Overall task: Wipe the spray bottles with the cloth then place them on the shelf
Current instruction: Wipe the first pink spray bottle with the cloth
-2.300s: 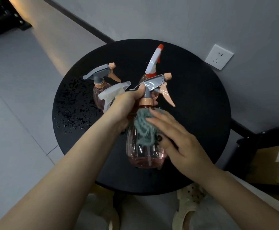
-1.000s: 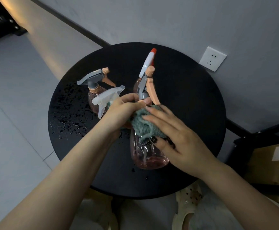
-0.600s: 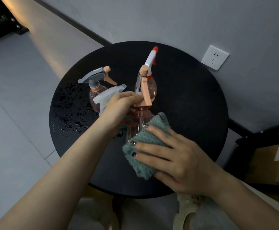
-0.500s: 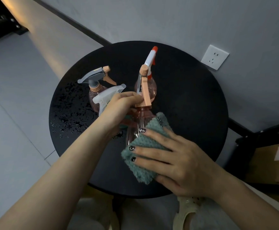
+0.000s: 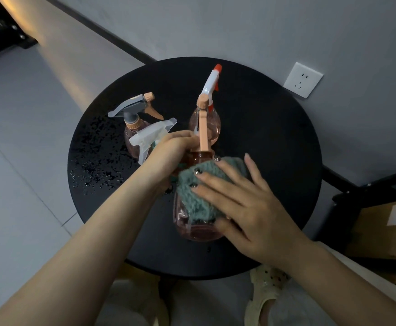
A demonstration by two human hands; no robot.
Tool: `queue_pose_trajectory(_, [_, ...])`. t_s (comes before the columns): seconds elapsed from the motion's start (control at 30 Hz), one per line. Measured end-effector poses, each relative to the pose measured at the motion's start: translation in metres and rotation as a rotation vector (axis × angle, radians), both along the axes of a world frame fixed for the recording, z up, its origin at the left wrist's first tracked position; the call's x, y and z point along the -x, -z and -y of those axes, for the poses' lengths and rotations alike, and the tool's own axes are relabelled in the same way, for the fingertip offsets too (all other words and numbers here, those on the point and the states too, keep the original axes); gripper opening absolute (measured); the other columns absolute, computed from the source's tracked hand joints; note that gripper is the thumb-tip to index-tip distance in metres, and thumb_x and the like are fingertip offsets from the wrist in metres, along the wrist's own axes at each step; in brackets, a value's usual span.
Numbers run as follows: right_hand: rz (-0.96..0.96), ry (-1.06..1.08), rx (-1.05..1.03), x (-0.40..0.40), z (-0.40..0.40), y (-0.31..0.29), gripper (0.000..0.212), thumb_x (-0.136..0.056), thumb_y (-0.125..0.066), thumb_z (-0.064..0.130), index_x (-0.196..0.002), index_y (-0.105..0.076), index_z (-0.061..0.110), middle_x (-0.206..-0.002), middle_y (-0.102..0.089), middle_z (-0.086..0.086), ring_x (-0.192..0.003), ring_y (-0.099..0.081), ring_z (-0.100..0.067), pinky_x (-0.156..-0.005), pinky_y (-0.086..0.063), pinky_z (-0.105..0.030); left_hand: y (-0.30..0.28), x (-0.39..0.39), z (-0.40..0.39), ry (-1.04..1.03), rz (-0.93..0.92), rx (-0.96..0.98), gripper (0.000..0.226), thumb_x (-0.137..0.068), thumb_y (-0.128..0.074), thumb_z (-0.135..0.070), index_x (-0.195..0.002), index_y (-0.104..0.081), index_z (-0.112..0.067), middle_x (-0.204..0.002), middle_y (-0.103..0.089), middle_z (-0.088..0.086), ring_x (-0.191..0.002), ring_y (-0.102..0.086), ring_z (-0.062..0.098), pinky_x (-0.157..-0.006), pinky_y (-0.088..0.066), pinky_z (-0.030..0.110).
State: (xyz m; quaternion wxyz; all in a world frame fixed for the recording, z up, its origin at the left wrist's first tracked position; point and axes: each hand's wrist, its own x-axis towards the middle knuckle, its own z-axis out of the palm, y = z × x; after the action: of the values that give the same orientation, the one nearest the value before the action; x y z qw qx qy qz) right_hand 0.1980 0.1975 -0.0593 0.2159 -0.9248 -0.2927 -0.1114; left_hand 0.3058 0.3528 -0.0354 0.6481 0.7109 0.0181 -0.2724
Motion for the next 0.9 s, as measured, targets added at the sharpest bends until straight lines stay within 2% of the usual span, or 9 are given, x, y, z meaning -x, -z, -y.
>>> queue_pose_trajectory(0.1, [0.063, -0.133, 0.084, 0.005, -0.002, 0.003, 0.047, -0.093, -0.048, 0.029, -0.137, -0.039, 0.019, -0.146, -0.039, 0.002, -0.141, -0.024, -0.027, -0.118, -0.016, -0.044, -0.002, -0.003, -0.002, -0.047, 0.003, -0.014, 0.019, -0.091, -0.047, -0.011, -0.085, -0.065, -0.011, -0.075, -0.071, 0.002, -0.073, -0.064, 0.018, -0.066, -0.048, 0.030])
queue_pose_trajectory(0.13, [0.090, -0.177, 0.124, 0.007, -0.002, 0.004, 0.046, -0.092, -0.049, 0.028, -0.136, -0.040, 0.019, -0.145, -0.042, 0.002, -0.141, -0.025, -0.028, -0.118, -0.017, -0.043, -0.002, -0.004, -0.002, -0.059, 0.009, -0.018, 0.018, -0.091, -0.049, -0.012, -0.084, -0.065, -0.012, -0.077, -0.071, 0.003, -0.077, -0.064, 0.022, -0.067, -0.050, 0.032])
queue_pose_trajectory(0.23, [0.137, -0.288, 0.192, 0.010, -0.001, 0.006, 0.042, -0.092, -0.052, 0.026, -0.133, -0.046, 0.019, -0.142, -0.045, 0.003, -0.139, -0.027, -0.027, -0.118, -0.018, -0.043, -0.005, -0.004, -0.002, -0.100, -0.012, 0.018, 0.010, -0.080, -0.057, -0.018, -0.080, -0.065, -0.012, -0.091, -0.065, 0.017, -0.088, -0.059, 0.035, -0.087, -0.049, 0.054])
queue_pose_trajectory(0.3, [0.136, -0.304, 0.147, 0.008, 0.001, 0.005, 0.036, -0.091, -0.055, 0.023, -0.127, -0.054, 0.018, -0.139, -0.050, 0.002, -0.138, -0.031, -0.027, -0.116, -0.023, -0.043, -0.004, -0.004, -0.002, -0.096, 0.000, 0.007, 0.011, -0.083, -0.056, -0.017, -0.081, -0.065, -0.011, -0.092, -0.065, 0.018, -0.088, -0.060, 0.035, -0.083, -0.049, 0.048])
queue_pose_trajectory(0.43, [0.037, -0.175, -0.087, 0.002, 0.003, 0.004, 0.038, -0.088, -0.060, 0.016, -0.126, -0.056, 0.017, -0.138, -0.050, 0.001, -0.139, -0.033, -0.024, -0.113, -0.030, -0.043, -0.002, -0.005, -0.001, -0.059, 0.031, -0.013, 0.019, -0.090, -0.049, -0.016, -0.091, -0.066, -0.008, -0.085, -0.067, 0.009, -0.082, -0.062, 0.025, -0.067, -0.047, 0.030])
queue_pose_trajectory(0.6, [-0.204, 0.040, -0.387, -0.005, -0.003, 0.001, 0.045, -0.091, -0.051, 0.020, -0.136, -0.045, 0.020, -0.146, -0.038, 0.013, -0.143, -0.024, -0.013, -0.115, -0.025, -0.028, -0.002, 0.000, 0.002, 0.003, 0.021, 0.039, 0.016, -0.088, -0.051, -0.018, -0.084, -0.062, -0.007, -0.085, -0.062, 0.014, -0.080, -0.058, 0.025, -0.080, -0.043, 0.037])
queue_pose_trajectory(0.7, [-0.356, 0.136, -0.549, -0.008, -0.006, -0.002, 0.047, -0.092, -0.046, 0.025, -0.139, -0.041, 0.028, -0.147, -0.035, 0.020, -0.142, -0.021, -0.004, -0.114, -0.019, -0.017, -0.001, 0.002, 0.004, -0.010, 0.001, 0.032, 0.018, -0.091, -0.048, -0.015, -0.093, -0.062, -0.003, -0.094, -0.059, 0.022, -0.088, -0.056, 0.031, -0.081, -0.043, 0.041])
queue_pose_trajectory(0.8, [-0.315, 0.137, -0.497, -0.007, -0.006, 0.001, 0.048, -0.094, -0.044, 0.024, -0.141, -0.036, 0.026, -0.147, -0.034, 0.020, -0.142, -0.022, -0.005, -0.114, -0.021, -0.019, 0.000, 0.002, 0.003, -0.013, -0.004, 0.017, 0.019, -0.092, -0.046, -0.013, -0.089, -0.063, -0.005, -0.090, -0.060, 0.019, -0.087, -0.058, 0.031, -0.075, -0.046, 0.037])
queue_pose_trajectory(0.9, [-0.194, 0.098, -0.383, -0.002, -0.004, 0.004, 0.047, -0.094, -0.044, 0.019, -0.140, -0.034, 0.021, -0.144, -0.036, 0.015, -0.143, -0.024, -0.012, -0.115, -0.023, -0.025, -0.001, 0.002, 0.002, -0.026, -0.011, 0.022, 0.016, -0.088, -0.050, -0.017, -0.086, -0.063, -0.008, -0.090, -0.062, 0.018, -0.086, -0.058, 0.030, -0.081, -0.045, 0.042])
